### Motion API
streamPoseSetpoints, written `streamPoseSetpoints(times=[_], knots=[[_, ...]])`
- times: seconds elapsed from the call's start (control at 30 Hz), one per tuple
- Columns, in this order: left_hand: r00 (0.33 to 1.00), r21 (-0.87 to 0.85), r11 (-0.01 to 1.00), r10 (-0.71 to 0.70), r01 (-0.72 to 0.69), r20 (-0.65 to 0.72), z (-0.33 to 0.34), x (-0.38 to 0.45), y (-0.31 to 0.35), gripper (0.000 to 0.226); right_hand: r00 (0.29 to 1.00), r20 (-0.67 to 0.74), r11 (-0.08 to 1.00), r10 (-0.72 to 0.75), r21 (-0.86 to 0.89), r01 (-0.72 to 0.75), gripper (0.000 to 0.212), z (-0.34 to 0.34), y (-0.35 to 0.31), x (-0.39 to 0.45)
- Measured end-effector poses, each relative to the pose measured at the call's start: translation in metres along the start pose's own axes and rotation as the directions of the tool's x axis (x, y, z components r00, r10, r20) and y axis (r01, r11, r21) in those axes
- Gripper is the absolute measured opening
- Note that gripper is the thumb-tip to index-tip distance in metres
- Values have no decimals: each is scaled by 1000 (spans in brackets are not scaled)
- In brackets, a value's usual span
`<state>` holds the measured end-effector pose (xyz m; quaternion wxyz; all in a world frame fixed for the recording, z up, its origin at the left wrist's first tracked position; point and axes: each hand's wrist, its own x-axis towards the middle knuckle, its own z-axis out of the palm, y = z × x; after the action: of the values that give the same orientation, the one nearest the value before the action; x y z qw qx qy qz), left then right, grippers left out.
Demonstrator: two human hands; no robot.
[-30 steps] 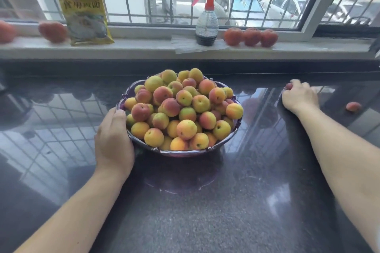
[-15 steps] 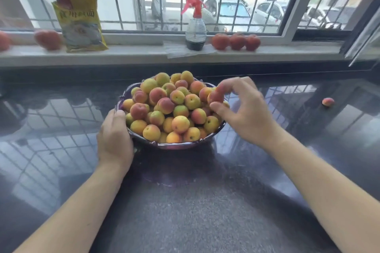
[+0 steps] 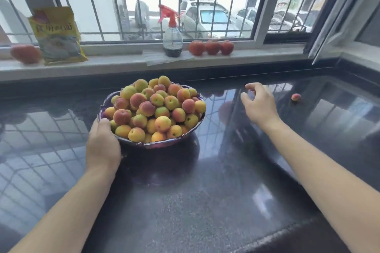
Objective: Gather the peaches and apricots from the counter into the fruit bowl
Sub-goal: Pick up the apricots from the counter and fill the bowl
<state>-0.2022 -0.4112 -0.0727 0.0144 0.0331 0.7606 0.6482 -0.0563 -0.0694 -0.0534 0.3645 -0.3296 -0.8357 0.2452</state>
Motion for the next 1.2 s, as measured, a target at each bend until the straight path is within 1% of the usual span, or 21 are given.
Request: streamPoseSetpoints(times=[0.03,0.1,0.17,0.23,0.3,0.37,0.5,0.63,0.7,0.73,0.77,0.8,0.87,0.9,0.93,0.97,1.0,1.07,1.13,1.17,1.2], knots=[[1000,37,999,7,-6,-13,5,-5,1,37,999,8,984,51,-170,-49,39,-7,26,11],[1000,85,996,12,-11,-10,21,-15,5,42,990,9,888,139,-443,-120,51,-28,72,29],[1000,108,994,3,-3,4,38,-17,5,46,978,10,797,206,-582,-162,59,-48,107,44],[1000,107,994,14,-14,4,53,-19,7,49,959,34,770,282,-604,-206,62,-62,131,54],[999,134,990,45,-43,-14,62,-22,8,57,936,71,779,344,-579,-242,61,-66,148,61],[998,150,987,58,-52,-34,65,-22,6,62,931,94,795,351,-556,-244,59,-62,157,66],[998,161,986,42,-35,-41,65,-20,6,70,949,152,834,277,-529,-159,49,-51,155,77],[998,165,985,53,-47,-30,64,-23,9,70,963,89,841,253,-512,-174,34,-46,138,71],[998,160,986,53,-48,-25,64,-24,10,64,966,164,879,202,-466,-105,30,-36,112,66],[998,154,987,52,-48,-25,63,-23,9,60,962,223,916,158,-398,-58,27,-29,94,63],[998,148,988,49,-44,-27,63,-22,9,53,957,269,959,108,-280,-30,23,-23,74,57],[998,138,990,47,-42,-32,62,-21,9,46,955,289,993,58,-117,-25,20,-17,50,52],[998,112,993,51,-46,-40,60,-22,7,36,970,239,982,-46,190,-1,23,-14,-3,42],[997,104,993,57,-51,-48,58,-22,6,34,974,201,955,-102,294,39,25,-15,-31,38],[997,103,993,59,-53,-52,56,-22,5,35,969,192,931,-156,356,79,26,-15,-54,35],[997,111,993,56,-50,-52,54,-22,4,36,953,211,920,-219,369,130,25,-14,-75,33],[998,123,991,51,-45,-45,53,-22,4,38,929,247,923,-276,337,184,24,-10,-92,31],[999,141,989,38,-34,-29,53,-23,5,40,879,350,940,-325,221,260,24,3,-112,26],[999,136,990,35,-33,-13,52,-24,6,38,851,429,953,-303,116,281,25,14,-117,23],[999,131,991,34,-33,-6,52,-24,7,37,859,429,959,-281,95,266,25,16,-114,22],[1000,132,991,31,-30,-2,52,-23,6,37,885,400,971,-238,125,204,25,17,-107,23]])
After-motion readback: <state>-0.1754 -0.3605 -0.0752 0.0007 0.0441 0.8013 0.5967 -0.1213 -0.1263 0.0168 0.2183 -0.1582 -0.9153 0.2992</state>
